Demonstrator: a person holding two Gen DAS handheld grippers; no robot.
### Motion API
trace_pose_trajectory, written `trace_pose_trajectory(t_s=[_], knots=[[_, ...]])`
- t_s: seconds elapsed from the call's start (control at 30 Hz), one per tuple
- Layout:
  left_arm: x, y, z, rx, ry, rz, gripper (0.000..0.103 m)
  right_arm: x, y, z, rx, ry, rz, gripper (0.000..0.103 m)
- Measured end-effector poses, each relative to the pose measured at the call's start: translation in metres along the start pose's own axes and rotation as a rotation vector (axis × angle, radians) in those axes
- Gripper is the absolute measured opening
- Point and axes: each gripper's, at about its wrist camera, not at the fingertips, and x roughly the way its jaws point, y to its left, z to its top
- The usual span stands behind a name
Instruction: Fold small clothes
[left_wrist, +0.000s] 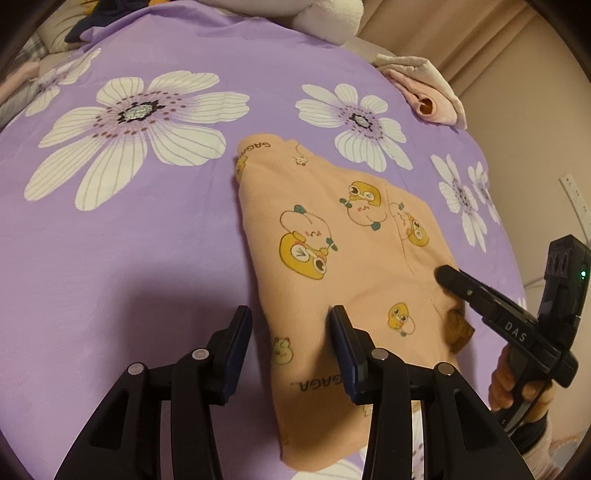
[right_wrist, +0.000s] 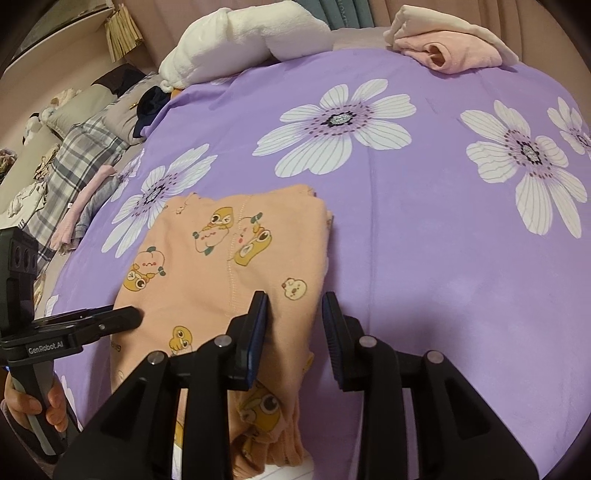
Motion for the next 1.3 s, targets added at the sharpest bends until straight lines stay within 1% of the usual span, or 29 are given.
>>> trace_pose_trajectory(t_s=[0.07,0.1,0.17,0.33,0.5,0.57,0.63,0.73,0.8,0.83,0.9,1.0,1.07,1.13,1.23,1.3], knots=[[-0.001,0.001,-0.002,0.001,-0.001,0.006,0.042,0.0,-0.003,-0.002,0.005,0.002,-0.008,0.032],[-0.003,0.003,-0.004,0.001,-0.004,0.015,0.045,0.0,-0.005,-0.002,0.007,0.003,-0.012,0.032],[-0.005,0.004,-0.007,0.004,-0.009,0.027,0.047,-0.001,-0.009,-0.003,0.015,0.004,-0.027,0.032],[-0.015,0.003,-0.01,0.026,-0.025,0.061,0.047,-0.009,-0.016,-0.006,0.013,-0.01,-0.067,0.032],[-0.028,-0.005,-0.008,0.082,-0.066,0.129,0.047,-0.023,-0.015,-0.008,-0.042,-0.053,-0.168,0.032],[-0.031,-0.007,-0.005,0.089,-0.08,0.136,0.047,-0.03,-0.015,-0.009,-0.057,-0.071,-0.183,0.032],[-0.033,-0.009,-0.002,0.087,-0.094,0.121,0.047,-0.036,-0.013,-0.01,-0.069,-0.083,-0.185,0.032],[-0.038,-0.019,-0.001,0.105,-0.125,0.095,0.047,-0.047,-0.005,-0.013,-0.098,-0.105,-0.164,0.032],[-0.039,-0.031,-0.005,0.135,-0.139,0.083,0.047,-0.051,0.003,-0.018,-0.109,-0.103,-0.116,0.032],[-0.038,-0.036,-0.006,0.15,-0.142,0.081,0.047,-0.053,0.008,-0.021,-0.116,-0.096,-0.074,0.032],[-0.037,-0.047,-0.014,0.187,-0.14,0.066,0.047,-0.055,0.018,-0.028,-0.136,-0.083,-0.023,0.03],[-0.035,-0.058,-0.027,0.233,-0.15,0.069,0.047,-0.053,0.032,-0.042,-0.168,-0.056,0.03,0.026],[-0.03,-0.062,-0.035,0.261,-0.147,0.081,0.047,-0.048,0.039,-0.048,-0.188,-0.034,0.042,0.023],[-0.02,-0.061,-0.041,0.265,-0.109,0.081,0.047,-0.041,0.042,-0.053,-0.205,-0.012,0.043,0.021],[-0.004,-0.055,-0.05,0.27,-0.06,0.107,0.047,-0.026,0.042,-0.058,-0.205,0.03,0.027,0.019],[-0.002,-0.054,-0.055,0.276,-0.054,0.109,0.047,-0.019,0.04,-0.062,-0.198,0.054,0.01,0.016]])
